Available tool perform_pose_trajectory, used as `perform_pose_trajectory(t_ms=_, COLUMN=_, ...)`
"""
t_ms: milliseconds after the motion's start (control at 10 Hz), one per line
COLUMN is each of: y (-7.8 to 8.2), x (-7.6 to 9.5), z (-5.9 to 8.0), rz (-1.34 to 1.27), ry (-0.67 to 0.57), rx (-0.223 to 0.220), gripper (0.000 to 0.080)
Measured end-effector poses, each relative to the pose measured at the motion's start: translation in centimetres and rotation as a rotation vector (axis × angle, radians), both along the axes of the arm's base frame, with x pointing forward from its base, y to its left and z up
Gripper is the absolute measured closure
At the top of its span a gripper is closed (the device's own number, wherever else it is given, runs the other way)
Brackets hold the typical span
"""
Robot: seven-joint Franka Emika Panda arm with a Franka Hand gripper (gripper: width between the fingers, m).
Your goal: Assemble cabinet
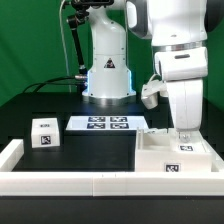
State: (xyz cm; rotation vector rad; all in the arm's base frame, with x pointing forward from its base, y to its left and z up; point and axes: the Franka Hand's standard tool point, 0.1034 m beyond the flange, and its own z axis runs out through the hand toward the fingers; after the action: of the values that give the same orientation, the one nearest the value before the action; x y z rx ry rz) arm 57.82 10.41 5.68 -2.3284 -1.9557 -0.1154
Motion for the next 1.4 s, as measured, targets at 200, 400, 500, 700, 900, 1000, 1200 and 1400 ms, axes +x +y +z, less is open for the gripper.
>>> perform_pose_trajectory(t_ms=200, y=0.0, x=0.0, z=0.0, rz=0.001, ry=0.007, rx=-0.001, gripper=0.0729)
perform_pose_trajectory(t_ms=400, y=-0.1, x=0.0, z=0.1, rz=-0.01, ry=0.003, rx=-0.002, gripper=0.0729)
perform_pose_trajectory(t_ms=500, y=0.0, x=-0.1, z=0.4, rz=-0.027, ry=0.002, rx=-0.004, gripper=0.0729)
perform_pose_trajectory(t_ms=700, y=0.0, x=-0.1, z=1.3, rz=-0.043, ry=-0.008, rx=-0.008, gripper=0.0551)
perform_pose_trajectory(t_ms=900, y=-0.3, x=-0.9, z=2.5, rz=-0.057, ry=-0.014, rx=-0.02, gripper=0.0204)
perform_pose_trajectory(t_ms=1000, y=-0.4, x=-1.6, z=2.9, rz=-0.064, ry=-0.013, rx=-0.026, gripper=0.0204)
perform_pose_trajectory(t_ms=1200, y=-1.1, x=-5.4, z=4.0, rz=-0.061, ry=-0.026, rx=-0.049, gripper=0.0011)
perform_pose_trajectory(t_ms=1400, y=-1.5, x=-8.9, z=3.9, rz=-0.05, ry=-0.033, rx=-0.065, gripper=0.0003)
